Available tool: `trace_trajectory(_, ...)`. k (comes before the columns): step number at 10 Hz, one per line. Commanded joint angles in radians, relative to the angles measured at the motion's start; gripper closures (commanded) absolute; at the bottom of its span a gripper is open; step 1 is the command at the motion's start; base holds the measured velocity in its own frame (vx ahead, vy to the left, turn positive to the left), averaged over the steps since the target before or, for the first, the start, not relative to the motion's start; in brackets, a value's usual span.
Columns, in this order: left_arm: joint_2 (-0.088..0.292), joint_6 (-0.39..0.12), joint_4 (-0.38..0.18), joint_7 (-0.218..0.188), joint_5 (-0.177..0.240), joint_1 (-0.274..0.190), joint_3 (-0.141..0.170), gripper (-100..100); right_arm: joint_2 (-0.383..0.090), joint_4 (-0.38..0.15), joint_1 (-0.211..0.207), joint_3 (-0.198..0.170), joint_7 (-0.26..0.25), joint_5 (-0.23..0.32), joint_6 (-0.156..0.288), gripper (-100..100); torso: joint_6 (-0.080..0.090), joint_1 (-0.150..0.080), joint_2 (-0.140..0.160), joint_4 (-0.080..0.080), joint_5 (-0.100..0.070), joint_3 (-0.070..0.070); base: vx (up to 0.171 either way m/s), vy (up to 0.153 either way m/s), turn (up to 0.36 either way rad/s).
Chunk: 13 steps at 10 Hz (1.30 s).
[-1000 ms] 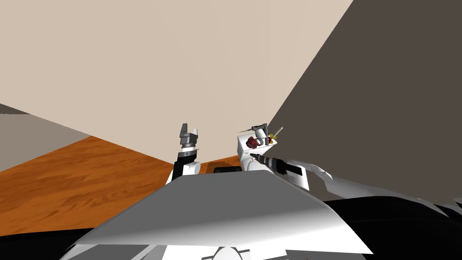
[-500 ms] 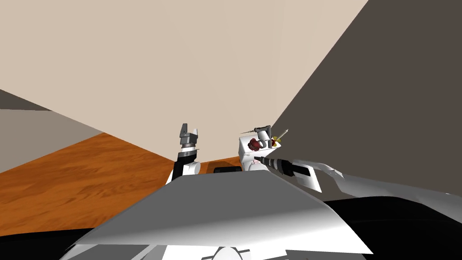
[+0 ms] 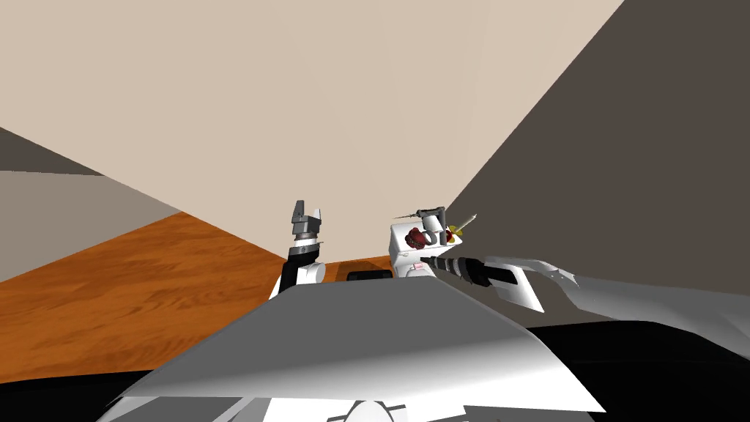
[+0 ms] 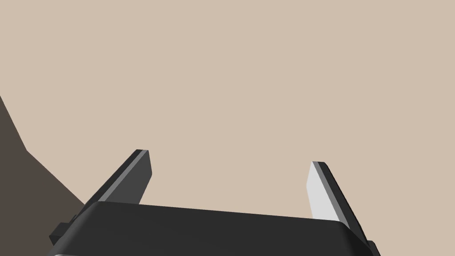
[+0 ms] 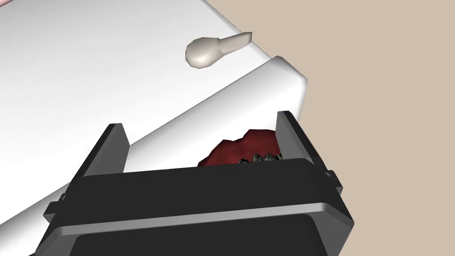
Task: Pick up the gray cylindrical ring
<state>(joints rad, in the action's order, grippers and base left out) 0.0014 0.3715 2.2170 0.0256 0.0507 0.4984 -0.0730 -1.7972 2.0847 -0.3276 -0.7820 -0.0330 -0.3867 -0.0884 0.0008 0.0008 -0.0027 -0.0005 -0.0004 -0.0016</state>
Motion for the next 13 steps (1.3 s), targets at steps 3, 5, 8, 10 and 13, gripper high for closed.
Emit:
trace_trajectory(3,0.0,0.0,0.0,0.0,0.0,0.0,0.0,0,-0.102,-0.009,0.011,-0.037,-0.032,-0.002,-0.003,-100,0.0,0.0,0.0,0.0,0.0,0.0,0.027,-0.006,0.093)
trace_trajectory(5,0.0,0.0,0.0,0.0,0.0,0.0,0.0,0,-0.166,-0.009,0.019,-0.051,-0.046,-0.002,0.003,-100,0.0,0.001,0.0,0.0,0.0,0.0,0.035,0.0,0.075)
trace_trajectory(8,0.0,0.0,0.0,0.0,0.0,0.0,0.0,0,-0.247,-0.01,0.036,-0.074,-0.071,-0.002,0.014,-100,0.0,0.001,-0.001,0.0,0.0,0.0,0.044,0.002,0.092)
trace_trajectory(10,0.0,0.0,0.0,0.0,0.0,0.0,0.0,0,-0.279,-0.011,0.044,-0.082,-0.082,-0.002,0.019,-100,0.0,0.001,0.0,0.0,0.0,0.0,0.031,0.004,0.065)
trace_trajectory(13,0.0,0.0,0.0,0.0,0.0,0.0,0.0,0,-0.306,-0.012,0.052,-0.087,-0.092,-0.002,0.023,-100,0.0,0.001,-0.001,0.0,0.0,-0.001,0.041,0.012,0.047)
